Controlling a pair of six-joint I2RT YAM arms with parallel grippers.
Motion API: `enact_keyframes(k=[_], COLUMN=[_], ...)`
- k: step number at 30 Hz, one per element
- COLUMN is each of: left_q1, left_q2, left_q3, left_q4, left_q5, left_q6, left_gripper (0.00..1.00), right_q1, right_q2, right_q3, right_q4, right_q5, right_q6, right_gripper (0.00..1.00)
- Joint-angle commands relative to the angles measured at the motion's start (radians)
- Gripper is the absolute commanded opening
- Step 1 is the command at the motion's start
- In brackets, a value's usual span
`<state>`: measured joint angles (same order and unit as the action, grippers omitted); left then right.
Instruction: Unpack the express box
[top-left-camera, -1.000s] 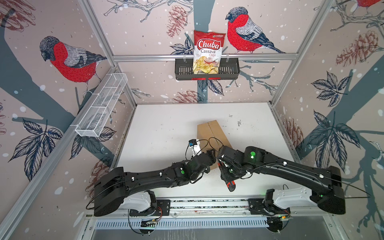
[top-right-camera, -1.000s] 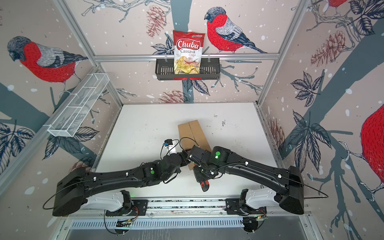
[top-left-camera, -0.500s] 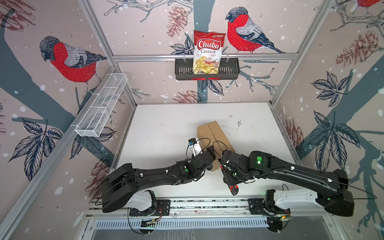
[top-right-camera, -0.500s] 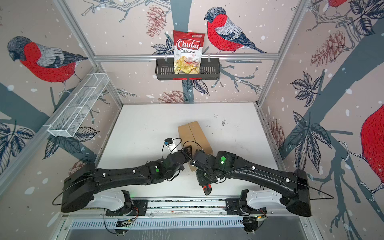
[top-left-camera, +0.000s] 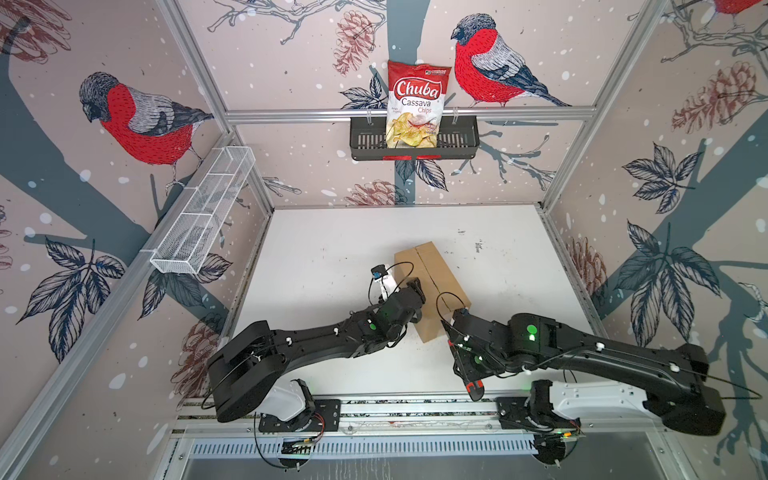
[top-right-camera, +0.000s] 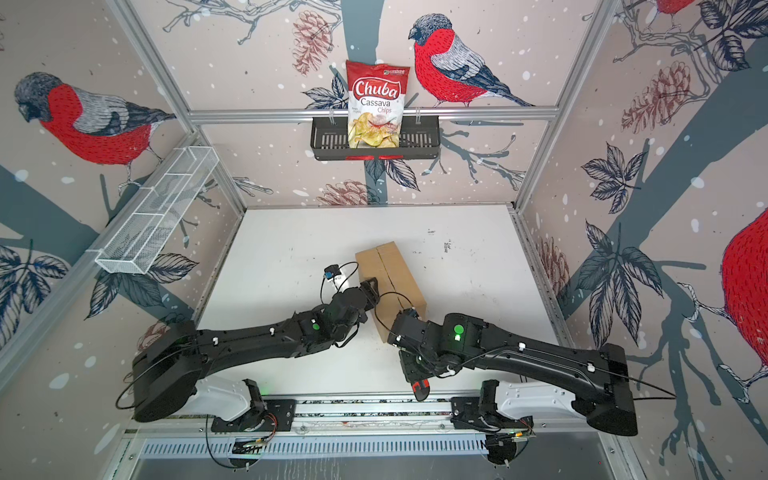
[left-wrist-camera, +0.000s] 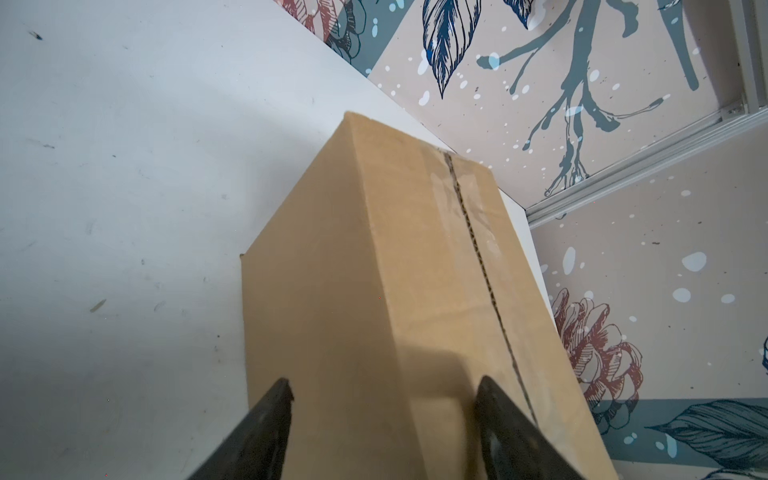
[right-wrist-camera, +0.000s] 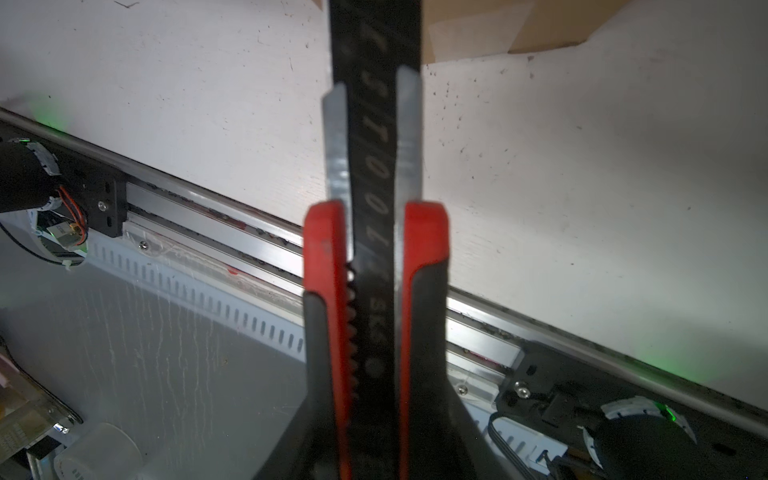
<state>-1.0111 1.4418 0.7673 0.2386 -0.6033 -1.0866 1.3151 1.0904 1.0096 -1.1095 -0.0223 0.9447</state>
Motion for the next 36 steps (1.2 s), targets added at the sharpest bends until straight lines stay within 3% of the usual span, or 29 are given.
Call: enact_keyframes(k=[1, 12, 17, 20, 26, 36], left_q1=[0.026, 0.133, 0.147, 0.153, 0.155, 0.155], left_q2=[0.02, 0.057, 0.017, -0.014, -0.098, -0.298], left_q3=[0.032, 0.105, 0.11, 0.121, 0.103, -0.012], left_q4=[0.013, 0.015, -0.019, -0.066, -0.176, -0.393], left_q5=[0.015, 0.106, 0.112, 0.119, 0.156, 0.136], left_q6=[0.062, 0.135, 0.154, 0.17, 0.165, 0.067], left_gripper=[0.7, 0.7, 0.7, 0.7, 0.68, 0.67], right_q1=[0.017, 0.046, 0.007, -0.114, -0.44, -0.757], right_q2=[-0.019, -0.117, -0.155, -0.178, -0.141, 0.01], right_q3=[-0.009, -0.001, 0.052, 0.081, 0.052, 0.068], right_q4=[-0.016, -0.075, -0.108, -0.112, -0.021, 0.106], right_q5=[0.02, 0.11, 0.247, 0.263, 0.142, 0.093], right_q6=[0.045, 0.149, 0.162, 0.092, -0.199, -0.464], right_gripper=[0.05, 0.05, 0.04, 0.05, 0.05, 0.05])
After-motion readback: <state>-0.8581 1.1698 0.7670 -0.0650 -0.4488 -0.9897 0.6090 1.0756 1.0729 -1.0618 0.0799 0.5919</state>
